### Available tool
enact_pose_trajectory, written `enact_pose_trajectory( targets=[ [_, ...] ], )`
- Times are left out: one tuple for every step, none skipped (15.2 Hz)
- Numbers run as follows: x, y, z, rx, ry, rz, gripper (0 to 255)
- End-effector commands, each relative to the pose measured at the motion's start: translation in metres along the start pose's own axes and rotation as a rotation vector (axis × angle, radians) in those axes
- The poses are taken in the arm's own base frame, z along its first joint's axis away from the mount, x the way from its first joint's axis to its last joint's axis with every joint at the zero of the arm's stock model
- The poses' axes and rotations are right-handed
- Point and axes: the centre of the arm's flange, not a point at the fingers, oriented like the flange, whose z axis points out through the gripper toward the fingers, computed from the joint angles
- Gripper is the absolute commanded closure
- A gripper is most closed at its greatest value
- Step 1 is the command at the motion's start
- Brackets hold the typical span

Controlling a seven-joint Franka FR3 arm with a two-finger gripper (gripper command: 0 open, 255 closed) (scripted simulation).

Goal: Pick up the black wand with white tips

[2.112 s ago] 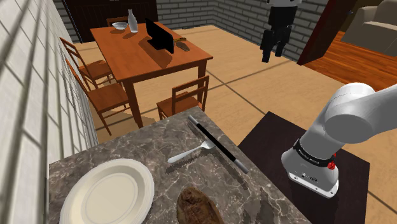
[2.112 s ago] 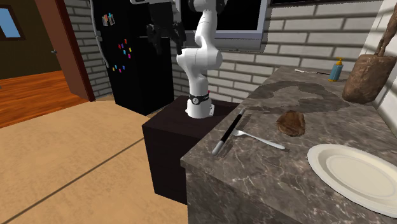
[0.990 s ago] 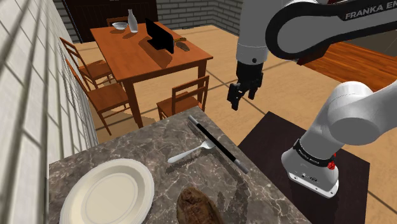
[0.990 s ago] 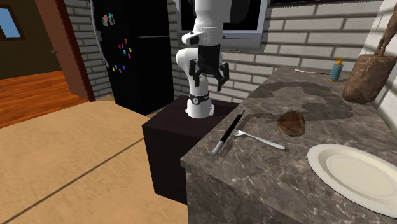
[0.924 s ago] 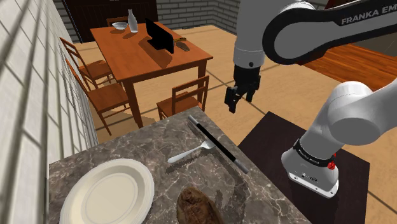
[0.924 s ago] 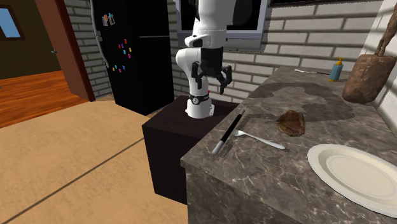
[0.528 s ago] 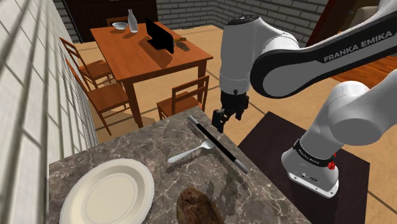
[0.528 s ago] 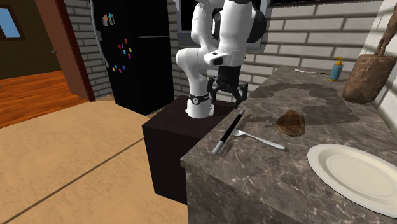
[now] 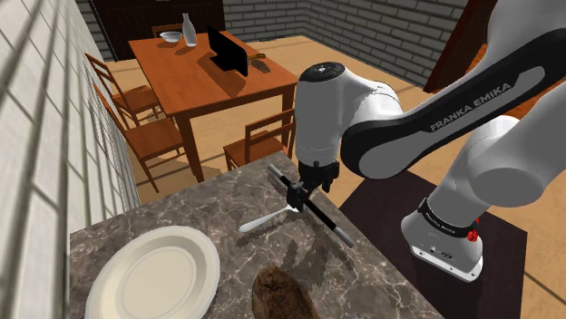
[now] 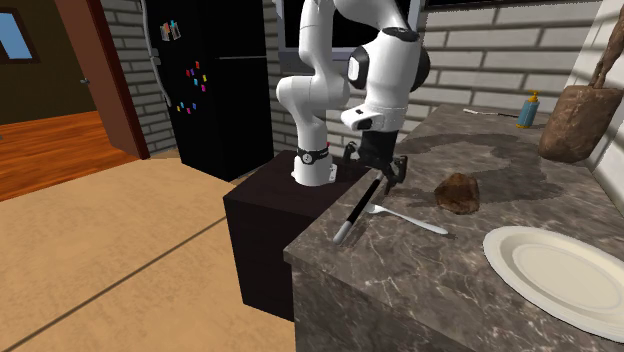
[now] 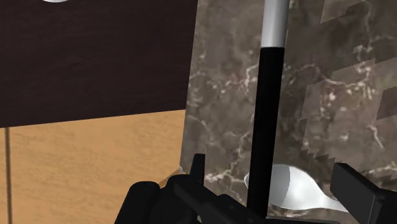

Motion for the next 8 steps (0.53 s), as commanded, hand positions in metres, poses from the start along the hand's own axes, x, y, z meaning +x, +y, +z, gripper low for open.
enact_pose_trajectory(
  targets=[
    [0.000,-0.001,0.011,0.001,0.000,0.000,0],
    [0.001,-0.002,0.016,0.001,0.000,0.000,0],
    [0.001,-0.002,0.025,0.001,0.000,0.000,0],
    [0.001,-0.002,0.025,0.001,0.000,0.000,0],
    [0.001,-0.002,0.025,0.001,0.000,0.000,0],
    [0.001,-0.002,0.025,0.001,0.001,0.000,255],
    [0.001,-0.002,0.024,0.001,0.001,0.000,255],
    [0.001,-0.002,0.024,0.001,0.001,0.000,255]
  ],
)
